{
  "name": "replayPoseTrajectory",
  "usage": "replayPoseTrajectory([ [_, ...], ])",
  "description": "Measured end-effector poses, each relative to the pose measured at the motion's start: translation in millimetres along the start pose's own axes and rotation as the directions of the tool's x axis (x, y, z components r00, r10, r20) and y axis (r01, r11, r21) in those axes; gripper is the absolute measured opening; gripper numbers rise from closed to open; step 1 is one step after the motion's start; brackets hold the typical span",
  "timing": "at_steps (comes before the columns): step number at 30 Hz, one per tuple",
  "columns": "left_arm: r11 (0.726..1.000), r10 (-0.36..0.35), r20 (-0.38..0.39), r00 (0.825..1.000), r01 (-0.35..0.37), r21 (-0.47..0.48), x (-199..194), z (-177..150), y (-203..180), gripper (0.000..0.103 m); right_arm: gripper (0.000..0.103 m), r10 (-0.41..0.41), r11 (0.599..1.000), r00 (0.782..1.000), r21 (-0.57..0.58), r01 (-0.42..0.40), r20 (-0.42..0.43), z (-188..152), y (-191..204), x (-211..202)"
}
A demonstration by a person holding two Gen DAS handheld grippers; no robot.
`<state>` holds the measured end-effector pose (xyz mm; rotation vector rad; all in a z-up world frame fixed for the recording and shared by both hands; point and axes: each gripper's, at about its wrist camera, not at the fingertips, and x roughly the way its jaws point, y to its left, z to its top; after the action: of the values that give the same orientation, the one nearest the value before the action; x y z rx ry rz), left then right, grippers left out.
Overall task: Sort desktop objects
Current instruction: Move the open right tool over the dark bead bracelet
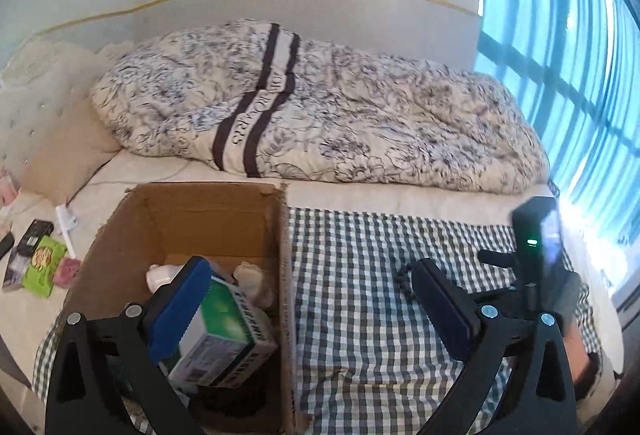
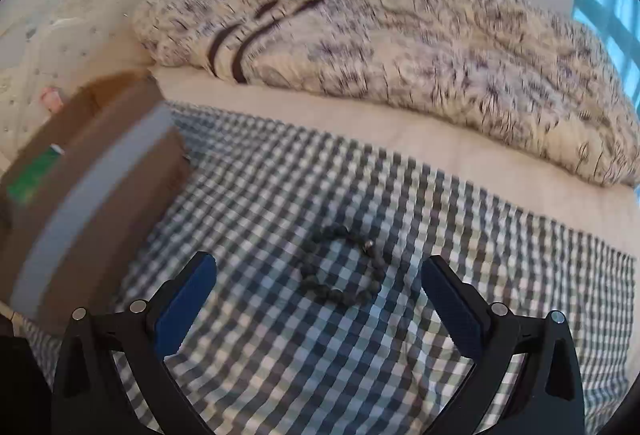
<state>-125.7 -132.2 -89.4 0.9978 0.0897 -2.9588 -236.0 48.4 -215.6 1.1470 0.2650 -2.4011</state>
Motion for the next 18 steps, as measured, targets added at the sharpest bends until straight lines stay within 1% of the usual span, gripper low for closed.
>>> replayPoseTrajectory([
  [3,1.000,-0.004,0.000,1.000,0.004,0.028,9.8,-4.2,-3.8,0.103,0.103,-0.019,1.000,0.999,0.014,0.020,-0.034,-3.1,-3.0,24.3],
  [6,1.000,-0.013,-0.007,1.000,0.013,0.022,18.1,-7.4,-1.9,0.103,0.103,-0.017,1.000,0.998,0.015,0.018,-0.067,-4.8,-0.9,45.9],
  [9,1.000,-0.010,-0.017,1.000,0.010,0.004,26.1,-9.4,4.8,0.103,0.103,-0.081,0.997,0.989,-0.007,0.080,-0.121,-8.1,3.9,70.2],
  [11,1.000,-0.004,-0.024,1.000,0.004,-0.009,30.5,-9.9,9.0,0.103,0.099,-0.085,0.996,0.987,-0.006,0.085,-0.133,-11.7,3.3,80.4],
  [12,1.000,-0.004,-0.027,1.000,0.003,-0.019,32.5,-10.2,11.6,0.103,0.089,-0.076,0.997,0.988,0.004,0.077,-0.137,-14.0,1.4,84.4],
  [13,1.000,-0.005,-0.028,1.000,0.004,-0.025,33.7,-10.5,13.2,0.103,0.068,-0.059,0.998,0.988,0.022,0.063,-0.146,-17.1,-2.2,88.4],
  [14,1.000,-0.004,-0.028,1.000,0.003,-0.030,34.5,-10.9,14.6,0.103,0.064,-0.059,0.997,0.987,0.037,0.065,-0.147,-19.1,-5.5,90.3],
  [15,0.999,-0.002,-0.030,1.000,0.001,-0.035,35.8,-10.9,15.7,0.103,0.052,-0.059,0.996,0.991,0.055,0.066,-0.122,-20.6,-10.3,87.2],
  [16,0.999,-0.001,-0.031,1.000,-0.001,-0.038,36.9,-11.1,16.1,0.103,0.030,-0.066,0.995,0.991,0.062,0.074,-0.115,-20.7,-13.0,85.5],
  [17,0.999,0.001,-0.034,0.999,-0.003,-0.041,37.9,-11.1,16.8,0.103,0.026,-0.067,0.994,0.991,0.074,0.075,-0.113,-20.0,-17.6,83.1],
  [18,0.999,0.003,-0.036,0.999,-0.005,-0.046,39.0,-11.4,17.0,0.103,0.024,-0.047,0.994,0.992,0.091,0.058,-0.116,-19.3,-22.7,81.4],
])
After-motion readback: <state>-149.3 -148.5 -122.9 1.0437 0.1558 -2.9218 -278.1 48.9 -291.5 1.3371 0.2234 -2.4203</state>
